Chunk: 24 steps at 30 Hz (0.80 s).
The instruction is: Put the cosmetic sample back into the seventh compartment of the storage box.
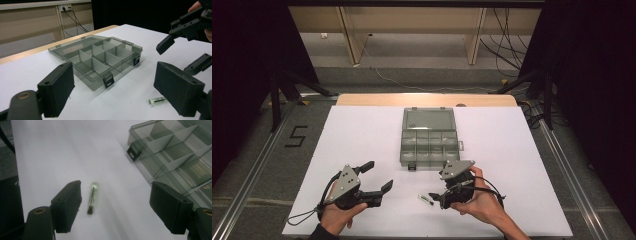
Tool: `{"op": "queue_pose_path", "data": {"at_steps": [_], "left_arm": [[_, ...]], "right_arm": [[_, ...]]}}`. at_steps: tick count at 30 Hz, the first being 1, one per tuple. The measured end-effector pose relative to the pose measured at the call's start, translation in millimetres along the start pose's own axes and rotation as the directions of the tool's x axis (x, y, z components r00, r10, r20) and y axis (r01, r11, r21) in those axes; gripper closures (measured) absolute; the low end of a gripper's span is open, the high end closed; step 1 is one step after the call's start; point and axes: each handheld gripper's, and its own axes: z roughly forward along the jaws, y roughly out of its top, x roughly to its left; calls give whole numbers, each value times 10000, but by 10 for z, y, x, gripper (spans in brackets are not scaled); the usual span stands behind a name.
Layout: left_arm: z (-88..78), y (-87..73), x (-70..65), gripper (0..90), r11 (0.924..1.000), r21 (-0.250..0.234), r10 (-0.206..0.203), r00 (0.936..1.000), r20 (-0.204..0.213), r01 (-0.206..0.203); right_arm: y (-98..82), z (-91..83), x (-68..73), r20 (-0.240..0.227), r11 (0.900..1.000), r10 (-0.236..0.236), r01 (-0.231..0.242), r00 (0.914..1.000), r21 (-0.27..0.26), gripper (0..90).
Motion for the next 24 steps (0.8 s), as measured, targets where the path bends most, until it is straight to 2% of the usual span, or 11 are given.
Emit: {"op": "queue_pose_path", "data": {"at_steps": [1,2,3,5,9,13,15,17,24], "left_arm": [[0,0,0,157,10000,0,0,10000,0,0],[0,0,0,157,10000,0,-1,10000,14,1],[0,0,1,157,10000,-2,-2,10000,12,2],[0,0,1,157,10000,-1,11,10000,-8,-11],[0,0,2,157,10000,2,17,10000,-12,-17],[-2,1,-1,157,10000,-14,-12,10000,6,12],[-3,1,-1,157,10000,-12,-3,10000,-8,3],[2,-1,1,157,10000,-84,-20,10000,14,21],[-5,2,-1,157,10000,-28,5,10000,-16,-5]], "right_arm": [[0,0,0,0,10000,0,0,10000,0,267],[13,32,9,-68,9997,-42,44,10000,235,277],[13,32,9,-68,9997,-42,44,10000,235,277],[41,81,14,-159,9976,-44,55,9999,691,293],[75,154,19,-275,9945,-94,122,9996,1037,311],[118,232,28,-557,9870,-113,201,9984,1593,336],[124,247,32,-505,9865,-138,218,9986,1624,337],[154,298,37,-702,9794,-118,257,9975,2003,349],[199,411,56,-962,9660,-144,387,9953,2557,401]]}}
